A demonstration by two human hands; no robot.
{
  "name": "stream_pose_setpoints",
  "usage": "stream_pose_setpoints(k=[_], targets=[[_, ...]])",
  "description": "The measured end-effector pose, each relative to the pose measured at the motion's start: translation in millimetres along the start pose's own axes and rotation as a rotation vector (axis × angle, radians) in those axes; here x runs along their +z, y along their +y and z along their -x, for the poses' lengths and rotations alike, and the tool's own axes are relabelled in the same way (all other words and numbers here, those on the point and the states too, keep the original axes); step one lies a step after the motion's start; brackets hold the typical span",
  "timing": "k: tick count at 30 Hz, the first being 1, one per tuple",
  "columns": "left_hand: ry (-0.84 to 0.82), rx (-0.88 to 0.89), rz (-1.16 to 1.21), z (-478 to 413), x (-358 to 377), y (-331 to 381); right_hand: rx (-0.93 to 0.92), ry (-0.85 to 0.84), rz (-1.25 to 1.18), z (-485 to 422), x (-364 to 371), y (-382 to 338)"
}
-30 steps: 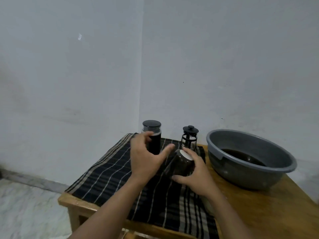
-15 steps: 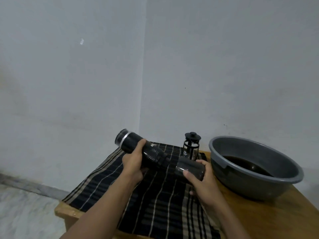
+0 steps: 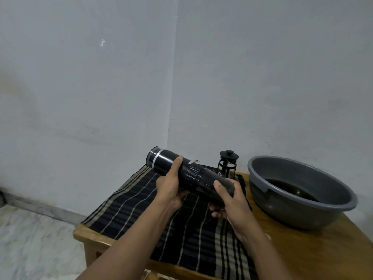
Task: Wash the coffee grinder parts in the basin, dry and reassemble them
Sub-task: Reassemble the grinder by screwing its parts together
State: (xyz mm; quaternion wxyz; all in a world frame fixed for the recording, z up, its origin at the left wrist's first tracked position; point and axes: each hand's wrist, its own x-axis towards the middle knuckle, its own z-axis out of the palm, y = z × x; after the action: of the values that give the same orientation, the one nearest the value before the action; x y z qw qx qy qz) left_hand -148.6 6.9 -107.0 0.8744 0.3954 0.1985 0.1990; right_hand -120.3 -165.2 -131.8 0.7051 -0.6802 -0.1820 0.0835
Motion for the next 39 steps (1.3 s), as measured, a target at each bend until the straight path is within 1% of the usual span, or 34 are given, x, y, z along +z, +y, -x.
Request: stream_pose_setpoints(k=[3, 5, 7, 10, 12, 13, 15, 17, 20, 24, 27, 30, 33, 35, 37, 39], targets=[[0.015, 0.005, -0.040, 1, 1, 0, -0.099, 0.076, 0.183, 2, -4, 6], [0.010, 0.006, -0.072, 2, 0, 0, -0.164, 0.085, 0.260, 5, -6, 8], [0.001, -0.009, -0.077, 4, -1, -1, -0.183, 0.072, 0.204, 7, -6, 7], [0.009, -0.034, -0.064, 2, -1, -1, -0.165, 0.043, 0.120, 6, -6, 6], [0.001, -0.075, -0.052, -1, -1, 0, -0.153, 0.016, 0.070, 7, -8, 8], [-0.010, -0.105, -0.042, -2, 0, 2, -0.164, 0.010, 0.089, 8, -10, 9], [-0.035, -0.157, -0.029, -5, -1, 4, -0.240, 0.020, 0.223, 10, -12, 10], [-0.027, -0.156, -0.043, -5, 0, 2, -0.320, 0.043, 0.355, 11, -12, 11], [-0.021, -0.138, -0.061, -4, -1, -5, -0.354, 0.073, 0.442, 11, -10, 13], [-0.003, -0.109, -0.088, -3, 2, -7, -0.414, 0.112, 0.624, 11, -12, 14], [-0.010, -0.065, -0.125, 0, 4, -6, -0.444, 0.119, 0.689, 12, -15, 11], [-0.042, 0.004, -0.152, 3, 5, -7, -0.411, 0.102, 0.760, 13, -16, 11], [-0.084, 0.095, -0.206, 6, 2, -8, -0.327, 0.030, 0.785, 11, -19, 3], [-0.150, 0.169, -0.254, 5, -4, -12, -0.235, -0.051, 0.794, 10, -23, -7], [-0.233, 0.234, -0.288, 2, -11, -12, -0.128, -0.163, 0.704, 8, -28, -15], [-0.366, 0.201, -0.210, 1, -15, -8, -0.036, -0.303, 0.603, 7, -34, -20]])
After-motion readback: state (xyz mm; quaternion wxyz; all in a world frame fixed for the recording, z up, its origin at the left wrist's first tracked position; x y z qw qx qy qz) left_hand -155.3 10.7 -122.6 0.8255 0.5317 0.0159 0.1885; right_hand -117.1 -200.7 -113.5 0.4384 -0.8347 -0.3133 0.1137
